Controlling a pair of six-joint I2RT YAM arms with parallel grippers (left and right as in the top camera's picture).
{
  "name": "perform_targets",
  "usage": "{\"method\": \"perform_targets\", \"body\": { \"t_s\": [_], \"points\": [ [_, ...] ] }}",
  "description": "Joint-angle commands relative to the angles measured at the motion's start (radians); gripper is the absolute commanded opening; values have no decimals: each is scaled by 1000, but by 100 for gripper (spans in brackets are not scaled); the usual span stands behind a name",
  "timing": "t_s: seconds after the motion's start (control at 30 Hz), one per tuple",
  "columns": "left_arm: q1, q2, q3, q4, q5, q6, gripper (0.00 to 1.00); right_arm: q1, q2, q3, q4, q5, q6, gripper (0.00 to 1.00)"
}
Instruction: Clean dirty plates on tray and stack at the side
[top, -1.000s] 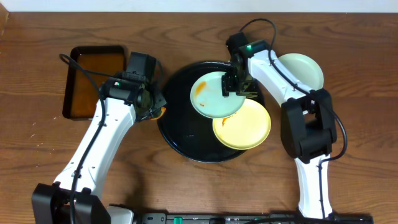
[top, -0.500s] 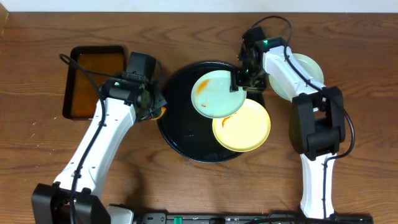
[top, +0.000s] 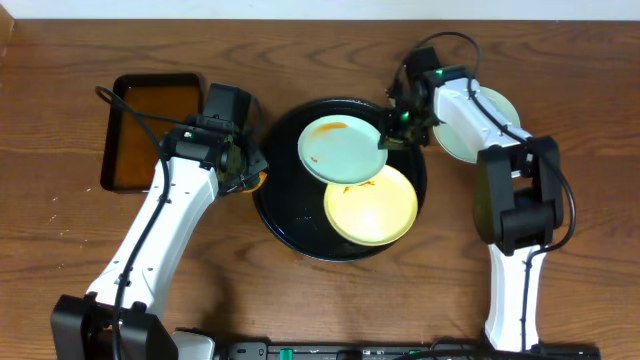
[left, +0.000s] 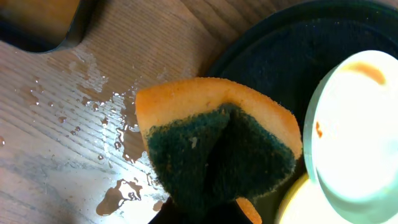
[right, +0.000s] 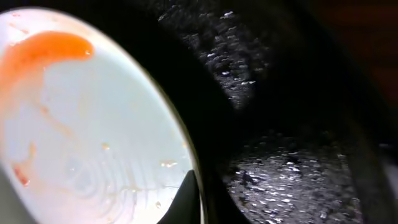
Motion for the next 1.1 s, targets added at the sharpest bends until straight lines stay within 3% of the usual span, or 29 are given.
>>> {"method": "perform_targets", "body": {
  "t_s": [0.0, 0.27, 0.47, 0.77, 1.07],
  "points": [
    [2, -8, -6, -3, -5, 18, 8, -27, 3, -17, 0, -13, -5, 1],
    [3, -8, -6, -3, -5, 18, 8, -63, -44, 17, -1, -14, -38, 1],
    [3, -8, -6, -2, -5, 18, 8, -42, -174, 17, -1, 122, -93, 1],
    [2, -8, -6, -2, -5, 18, 8, 86, -345, 17, -8, 549, -180, 1],
    [3, -8, -6, -2, -5, 18, 8, 274, -367, 16, 11, 1018, -272, 1]
  ]
}}
